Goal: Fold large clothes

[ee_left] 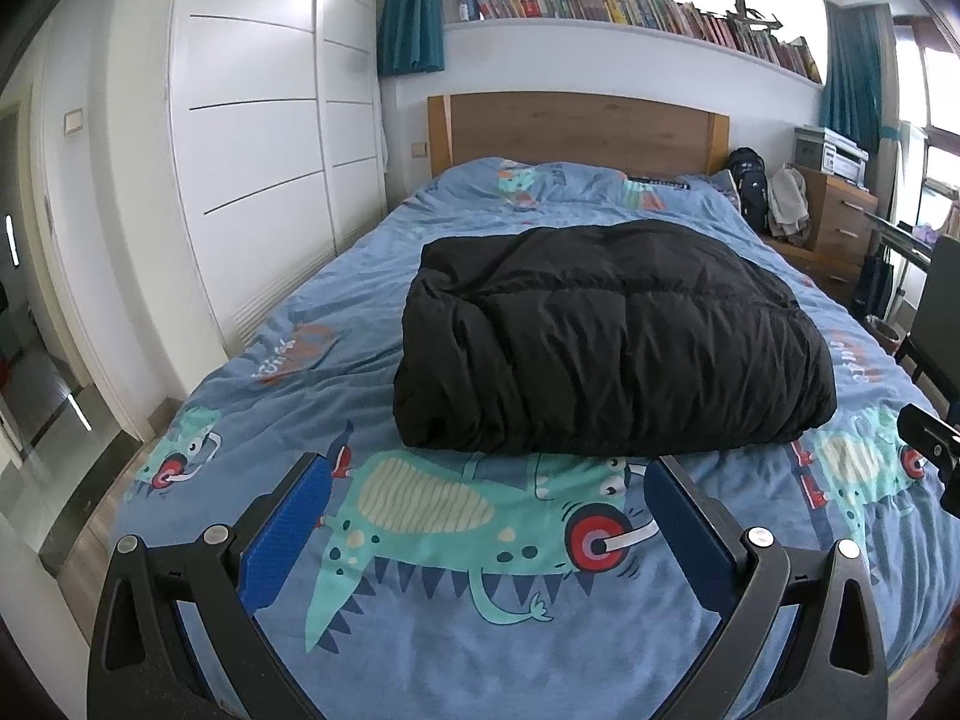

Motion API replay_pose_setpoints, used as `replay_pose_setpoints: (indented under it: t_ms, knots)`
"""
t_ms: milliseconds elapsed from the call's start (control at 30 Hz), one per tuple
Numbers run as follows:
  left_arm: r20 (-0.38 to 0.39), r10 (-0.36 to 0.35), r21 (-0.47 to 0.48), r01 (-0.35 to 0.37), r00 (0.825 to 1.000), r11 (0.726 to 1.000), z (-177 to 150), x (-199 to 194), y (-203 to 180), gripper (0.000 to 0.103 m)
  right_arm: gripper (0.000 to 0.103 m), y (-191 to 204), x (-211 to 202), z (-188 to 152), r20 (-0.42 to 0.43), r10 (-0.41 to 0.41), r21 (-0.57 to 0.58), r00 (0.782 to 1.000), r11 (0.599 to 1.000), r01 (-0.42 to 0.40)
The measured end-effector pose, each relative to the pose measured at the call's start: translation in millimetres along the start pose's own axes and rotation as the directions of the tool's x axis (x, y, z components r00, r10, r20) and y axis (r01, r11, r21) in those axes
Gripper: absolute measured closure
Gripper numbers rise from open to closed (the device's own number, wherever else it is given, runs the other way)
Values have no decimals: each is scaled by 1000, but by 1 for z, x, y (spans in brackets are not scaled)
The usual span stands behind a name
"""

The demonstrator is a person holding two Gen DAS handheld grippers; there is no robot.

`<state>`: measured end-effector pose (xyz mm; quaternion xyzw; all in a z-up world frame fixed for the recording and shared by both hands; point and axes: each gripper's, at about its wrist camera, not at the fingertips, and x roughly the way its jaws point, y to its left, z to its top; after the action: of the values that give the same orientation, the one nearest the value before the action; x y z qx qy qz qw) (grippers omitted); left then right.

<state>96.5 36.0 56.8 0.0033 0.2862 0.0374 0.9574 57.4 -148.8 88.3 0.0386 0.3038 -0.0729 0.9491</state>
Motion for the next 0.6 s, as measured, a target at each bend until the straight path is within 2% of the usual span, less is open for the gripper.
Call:
replay_pose_setpoints:
  t_ms: [600]
  knots:
    - [-4,0,-1,0,1000,1000,-3,2,1,1,0,-2,6,-3,-16,-1,-6,1000,1000,1]
